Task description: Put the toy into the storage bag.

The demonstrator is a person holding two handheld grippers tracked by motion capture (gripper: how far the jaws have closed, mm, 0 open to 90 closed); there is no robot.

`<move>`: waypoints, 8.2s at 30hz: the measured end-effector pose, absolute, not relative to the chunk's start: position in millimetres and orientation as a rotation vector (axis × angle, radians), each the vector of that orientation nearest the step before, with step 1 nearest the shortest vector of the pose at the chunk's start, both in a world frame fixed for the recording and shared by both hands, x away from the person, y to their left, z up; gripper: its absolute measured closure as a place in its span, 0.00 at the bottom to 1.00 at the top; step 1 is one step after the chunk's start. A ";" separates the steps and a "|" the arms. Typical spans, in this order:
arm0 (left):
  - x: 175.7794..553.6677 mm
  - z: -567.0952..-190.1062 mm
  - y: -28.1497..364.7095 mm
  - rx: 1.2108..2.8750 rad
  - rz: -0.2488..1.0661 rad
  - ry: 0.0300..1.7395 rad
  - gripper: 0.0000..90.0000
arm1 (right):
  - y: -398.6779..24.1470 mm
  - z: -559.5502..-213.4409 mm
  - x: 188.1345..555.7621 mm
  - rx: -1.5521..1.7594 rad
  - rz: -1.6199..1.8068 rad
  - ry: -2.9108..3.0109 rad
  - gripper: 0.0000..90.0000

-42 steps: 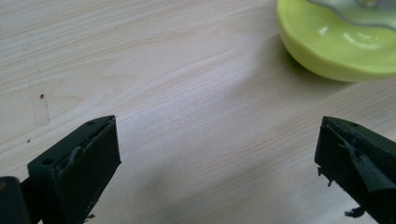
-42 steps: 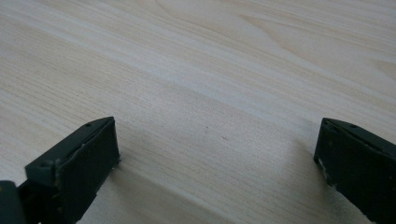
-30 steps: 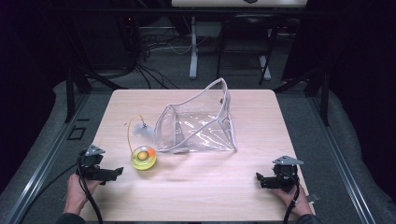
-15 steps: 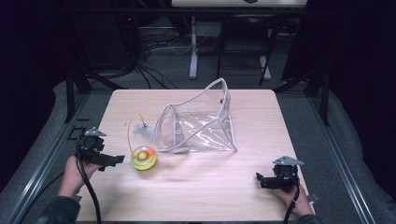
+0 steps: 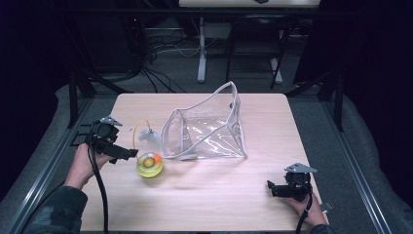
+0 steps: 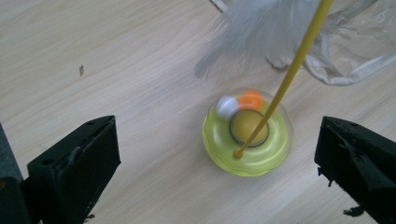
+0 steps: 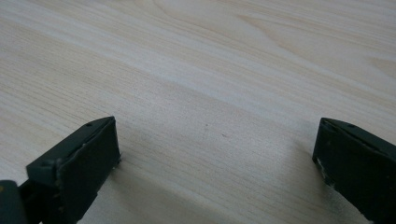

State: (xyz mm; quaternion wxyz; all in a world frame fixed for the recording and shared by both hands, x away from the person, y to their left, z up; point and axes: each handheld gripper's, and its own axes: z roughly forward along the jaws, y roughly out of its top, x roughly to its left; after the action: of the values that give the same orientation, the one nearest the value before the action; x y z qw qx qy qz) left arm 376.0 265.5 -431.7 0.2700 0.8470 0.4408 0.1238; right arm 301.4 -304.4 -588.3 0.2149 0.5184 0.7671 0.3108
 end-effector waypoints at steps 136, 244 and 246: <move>388.1 -311.3 253.3 2.624 0.342 1.197 0.98 | -304.8 -588.3 300.9 1.427 0.862 2.140 0.00; 424.1 -215.7 128.8 2.679 0.447 0.900 0.98 | -305.0 -588.2 300.7 1.423 0.860 2.146 0.00; 426.7 -217.2 124.5 2.680 0.443 0.897 0.98 | -305.0 -588.2 300.5 1.422 0.862 2.148 0.00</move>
State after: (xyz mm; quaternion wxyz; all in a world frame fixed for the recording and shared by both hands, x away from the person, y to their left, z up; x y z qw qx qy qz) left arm 426.7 124.5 -217.2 0.1402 0.9276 0.3103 0.1533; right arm 300.5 -305.0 -588.2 0.2109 0.5117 0.7729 0.3102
